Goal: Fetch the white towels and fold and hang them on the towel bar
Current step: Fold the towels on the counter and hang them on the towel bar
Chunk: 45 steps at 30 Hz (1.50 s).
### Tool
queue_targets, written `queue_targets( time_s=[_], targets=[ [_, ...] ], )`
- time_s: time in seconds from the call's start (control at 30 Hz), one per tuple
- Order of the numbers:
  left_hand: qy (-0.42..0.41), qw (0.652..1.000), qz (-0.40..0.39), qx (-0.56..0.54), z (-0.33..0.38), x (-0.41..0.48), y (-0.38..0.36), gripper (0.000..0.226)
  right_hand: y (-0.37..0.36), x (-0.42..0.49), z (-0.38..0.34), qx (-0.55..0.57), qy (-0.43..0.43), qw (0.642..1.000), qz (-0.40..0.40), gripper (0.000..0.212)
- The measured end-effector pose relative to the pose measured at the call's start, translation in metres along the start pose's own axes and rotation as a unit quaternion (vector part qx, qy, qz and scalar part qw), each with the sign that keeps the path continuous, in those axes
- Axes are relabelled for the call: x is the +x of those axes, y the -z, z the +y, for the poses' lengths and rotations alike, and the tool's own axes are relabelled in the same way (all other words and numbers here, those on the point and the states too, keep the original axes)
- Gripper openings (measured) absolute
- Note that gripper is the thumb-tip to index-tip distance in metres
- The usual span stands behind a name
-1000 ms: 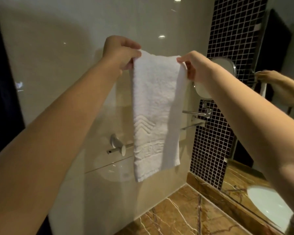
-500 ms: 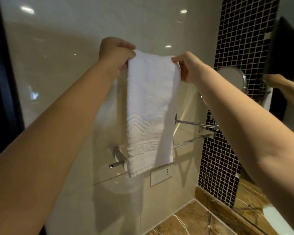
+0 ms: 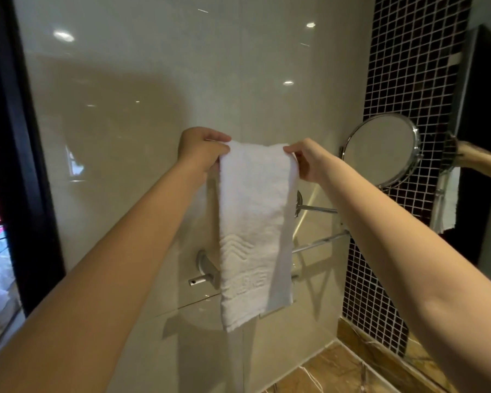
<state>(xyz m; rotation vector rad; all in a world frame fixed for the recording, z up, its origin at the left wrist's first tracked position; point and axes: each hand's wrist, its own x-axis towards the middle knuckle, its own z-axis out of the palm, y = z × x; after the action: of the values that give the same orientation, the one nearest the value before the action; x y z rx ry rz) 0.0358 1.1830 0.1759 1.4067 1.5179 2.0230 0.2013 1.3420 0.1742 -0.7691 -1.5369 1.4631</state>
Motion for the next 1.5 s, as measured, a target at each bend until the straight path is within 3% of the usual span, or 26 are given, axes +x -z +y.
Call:
queue_targets(
  time_s=[0.33, 0.5, 0.6, 0.77, 0.9, 1.0, 1.13, 1.33, 1.5],
  targets=[
    [0.070, 0.998, 0.003, -0.004, -0.045, -0.021, 0.001, 0.026, 0.001, 0.001, 0.050, -0.023, -0.054, 0.998, -0.009, 0.015],
    [0.103, 0.995, -0.003, -0.010, -0.067, -0.036, -0.002, 0.025, 0.003, -0.001, 0.078, -0.059, -0.090, 0.994, -0.015, 0.028],
    [0.122, 0.992, -0.019, 0.009, -0.081, -0.042, -0.002, 0.026, 0.006, -0.006, 0.095, -0.041, -0.100, 0.994, -0.015, 0.016],
    [0.136, 0.989, -0.030, 0.042, -0.097, -0.054, -0.001, 0.031, 0.014, -0.006, 0.121, -0.081, -0.141, 0.987, -0.006, 0.042],
    [0.150, 0.986, -0.035, 0.060, -0.103, -0.059, -0.003, 0.031, 0.014, -0.010, 0.129, -0.077, -0.144, 0.987, 0.004, 0.020],
    [0.161, 0.983, -0.034, 0.084, -0.109, -0.062, -0.003, 0.031, 0.015, -0.011, 0.133, -0.097, -0.144, 0.985, 0.016, 0.018],
    [0.179, 0.968, -0.047, 0.169, -0.122, -0.067, -0.002, 0.037, 0.015, -0.014, 0.140, -0.170, -0.135, 0.976, 0.027, 0.010],
    [0.144, 0.923, -0.091, 0.346, -0.129, -0.080, -0.002, 0.030, 0.013, -0.019, 0.154, -0.231, -0.117, 0.966, 0.016, 0.015],
    [0.115, 0.889, -0.114, 0.429, -0.130, -0.089, -0.010, 0.030, 0.012, -0.016, 0.162, -0.260, -0.104, 0.959, 0.034, 0.015]
  ],
)
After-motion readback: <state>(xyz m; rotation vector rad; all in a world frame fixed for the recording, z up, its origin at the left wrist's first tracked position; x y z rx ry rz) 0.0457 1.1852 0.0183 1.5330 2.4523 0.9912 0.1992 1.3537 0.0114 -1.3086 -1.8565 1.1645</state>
